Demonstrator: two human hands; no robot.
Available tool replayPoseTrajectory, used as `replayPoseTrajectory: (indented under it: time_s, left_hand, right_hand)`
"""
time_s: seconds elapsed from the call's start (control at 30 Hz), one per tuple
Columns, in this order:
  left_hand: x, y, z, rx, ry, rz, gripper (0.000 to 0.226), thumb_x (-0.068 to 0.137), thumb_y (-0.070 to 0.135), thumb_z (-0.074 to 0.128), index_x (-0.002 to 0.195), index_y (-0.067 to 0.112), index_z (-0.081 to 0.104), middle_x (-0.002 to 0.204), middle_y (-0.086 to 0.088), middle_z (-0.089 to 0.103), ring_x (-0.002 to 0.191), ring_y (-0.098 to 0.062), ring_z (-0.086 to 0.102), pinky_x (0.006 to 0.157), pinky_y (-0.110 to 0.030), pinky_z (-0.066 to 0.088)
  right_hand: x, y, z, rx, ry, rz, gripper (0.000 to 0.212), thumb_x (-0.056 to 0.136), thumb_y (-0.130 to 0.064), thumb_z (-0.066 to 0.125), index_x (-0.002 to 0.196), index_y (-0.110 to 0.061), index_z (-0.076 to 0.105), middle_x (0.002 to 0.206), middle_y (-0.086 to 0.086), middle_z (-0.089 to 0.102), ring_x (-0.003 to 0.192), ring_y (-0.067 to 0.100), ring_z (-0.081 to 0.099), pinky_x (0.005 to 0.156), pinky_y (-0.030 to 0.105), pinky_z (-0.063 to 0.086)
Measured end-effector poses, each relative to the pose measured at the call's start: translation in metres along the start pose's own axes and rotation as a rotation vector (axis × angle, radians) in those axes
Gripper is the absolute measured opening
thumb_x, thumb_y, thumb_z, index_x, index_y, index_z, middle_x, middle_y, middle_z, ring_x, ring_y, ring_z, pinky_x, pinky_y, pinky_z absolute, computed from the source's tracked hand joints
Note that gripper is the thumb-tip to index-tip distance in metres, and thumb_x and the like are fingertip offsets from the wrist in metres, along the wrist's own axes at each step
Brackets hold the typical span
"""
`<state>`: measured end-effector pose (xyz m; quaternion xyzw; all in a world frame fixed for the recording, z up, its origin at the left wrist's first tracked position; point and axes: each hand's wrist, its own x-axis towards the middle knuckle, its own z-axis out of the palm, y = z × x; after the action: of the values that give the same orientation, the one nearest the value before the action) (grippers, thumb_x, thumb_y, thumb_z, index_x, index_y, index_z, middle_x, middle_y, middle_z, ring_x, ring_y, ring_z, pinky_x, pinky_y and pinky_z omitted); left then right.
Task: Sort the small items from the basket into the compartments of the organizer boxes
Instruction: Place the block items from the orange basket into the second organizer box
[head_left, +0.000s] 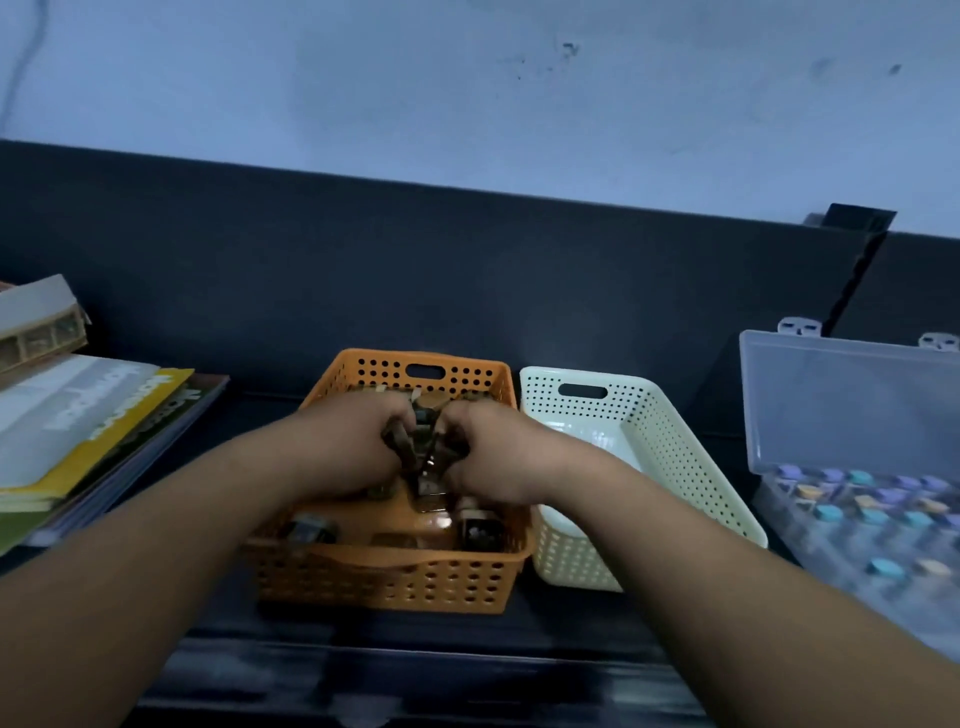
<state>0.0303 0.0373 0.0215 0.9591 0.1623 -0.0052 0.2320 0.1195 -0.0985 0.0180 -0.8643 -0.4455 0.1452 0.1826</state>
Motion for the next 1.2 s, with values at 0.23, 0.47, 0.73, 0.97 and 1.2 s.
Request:
replayPoseTrajectory:
  time_s: [0.23, 0.47, 0.73, 0.97, 1.2]
  left_hand:
    - [-0.008, 0.102, 0.019, -0.147, 0.22, 0.089, 0.016, 0.08, 0.026, 0.065, 0.092, 0.029, 0.055, 0.087, 0.002, 0.065, 0.074, -0.012, 0.058, 0.065, -0.03, 0.048]
    - [-0.027, 0.278, 0.098, -0.474, 0.095, 0.287, 0.02, 0.085, 0.012, 0.056, 0.099, 0.026, 0.057, 0.089, -0.007, 0.065, 0.081, -0.024, 0.066, 0.072, -0.039, 0.057]
    - [-0.042, 0.445, 0.179, -0.552, -0.024, 0.4, 0.01, 0.09, 0.008, 0.051, 0.095, 0.015, 0.055, 0.08, -0.009, 0.058, 0.065, -0.019, 0.051, 0.061, -0.029, 0.043]
    - [-0.026, 0.54, 0.217, -0.715, -0.149, 0.399, 0.016, 0.093, 0.0, 0.041, 0.094, 0.004, 0.056, 0.082, -0.016, 0.051, 0.067, -0.026, 0.056, 0.063, -0.032, 0.05]
    - [0.053, 0.591, 0.243, -0.524, -0.146, 0.484, 0.018, 0.089, 0.022, 0.062, 0.103, 0.011, 0.061, 0.091, -0.01, 0.067, 0.079, -0.018, 0.06, 0.077, -0.033, 0.047]
  right_hand:
    - [-0.086, 0.059, -0.05, 0.261, 0.382, -0.013, 0.03, 0.086, -0.024, 0.062, 0.114, -0.025, 0.052, 0.092, -0.004, 0.065, 0.08, 0.014, 0.061, 0.068, 0.029, 0.051]
    - [-0.237, 0.175, -0.101, 0.237, 0.554, 0.136, 0.038, 0.093, -0.02, 0.054, 0.13, -0.024, 0.05, 0.117, -0.001, 0.06, 0.103, 0.021, 0.059, 0.089, 0.039, 0.051]
    - [-0.38, 0.29, -0.136, 0.352, 0.779, 0.31, 0.018, 0.091, -0.023, 0.059, 0.106, -0.027, 0.05, 0.083, -0.001, 0.063, 0.079, 0.029, 0.065, 0.065, 0.035, 0.052]
    - [-0.442, 0.379, -0.166, 0.335, 0.902, 0.468, 0.049, 0.086, -0.015, 0.063, 0.132, -0.025, 0.05, 0.121, 0.005, 0.054, 0.095, 0.018, 0.056, 0.075, 0.023, 0.041]
    - [-0.441, 0.454, -0.196, 0.334, 0.88, 0.567, 0.056, 0.087, -0.02, 0.064, 0.138, -0.023, 0.041, 0.124, 0.002, 0.05, 0.103, 0.021, 0.06, 0.081, 0.028, 0.051]
